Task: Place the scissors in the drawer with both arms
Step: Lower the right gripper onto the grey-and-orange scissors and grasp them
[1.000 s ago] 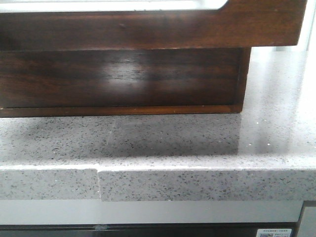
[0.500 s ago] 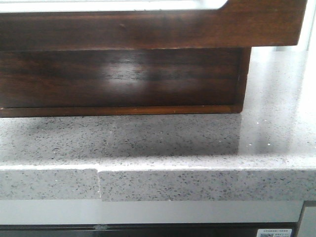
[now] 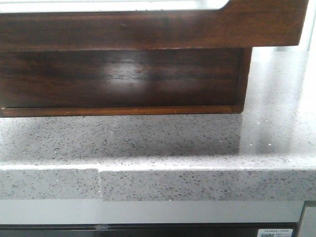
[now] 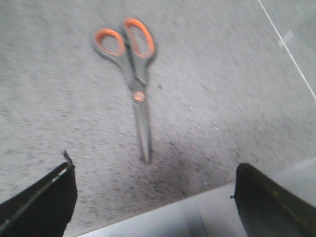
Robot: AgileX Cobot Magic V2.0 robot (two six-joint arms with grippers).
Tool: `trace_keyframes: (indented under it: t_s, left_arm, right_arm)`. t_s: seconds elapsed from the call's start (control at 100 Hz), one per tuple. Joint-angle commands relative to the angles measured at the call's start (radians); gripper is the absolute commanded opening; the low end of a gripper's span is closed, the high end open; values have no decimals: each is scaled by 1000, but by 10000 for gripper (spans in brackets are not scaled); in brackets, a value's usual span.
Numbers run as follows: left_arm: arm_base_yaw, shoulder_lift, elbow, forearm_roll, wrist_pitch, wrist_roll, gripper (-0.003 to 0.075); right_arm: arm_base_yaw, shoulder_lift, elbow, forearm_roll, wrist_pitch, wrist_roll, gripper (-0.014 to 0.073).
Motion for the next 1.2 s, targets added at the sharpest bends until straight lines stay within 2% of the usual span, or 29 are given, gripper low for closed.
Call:
trace_keyframes:
  t_s: [0.0,0.09,0.26,0.4,0.89,1.02,1.19]
  left_arm:
    - [-63,36,-33,-2,-114,-10,471]
    - [-105,56,-33,19,-171,-8,471]
    - [-114,66,-33,24,-252,-8,471]
    - [-114,66,-33,24,-293,-8,471]
    - [-114,66,-33,24,-294,-8,471]
    - [-114,66,-33,24,-294,-8,471]
    - [-114,67,-33,22,-296,-8,471]
  right_arm:
    - [-61,60,-34,4,-64,-7,586]
    - [-104,138,-48,35,-47,-45,586]
    - [-117,291,-107,187,-45,-173,586]
    - [-119,416,-173,217,-45,-194,586]
    - [-143,756,-465,335,102,-327,586]
    - [-189,794,-487,370,120,-372,586]
    - [-190,815,-487,365,107,-405,584]
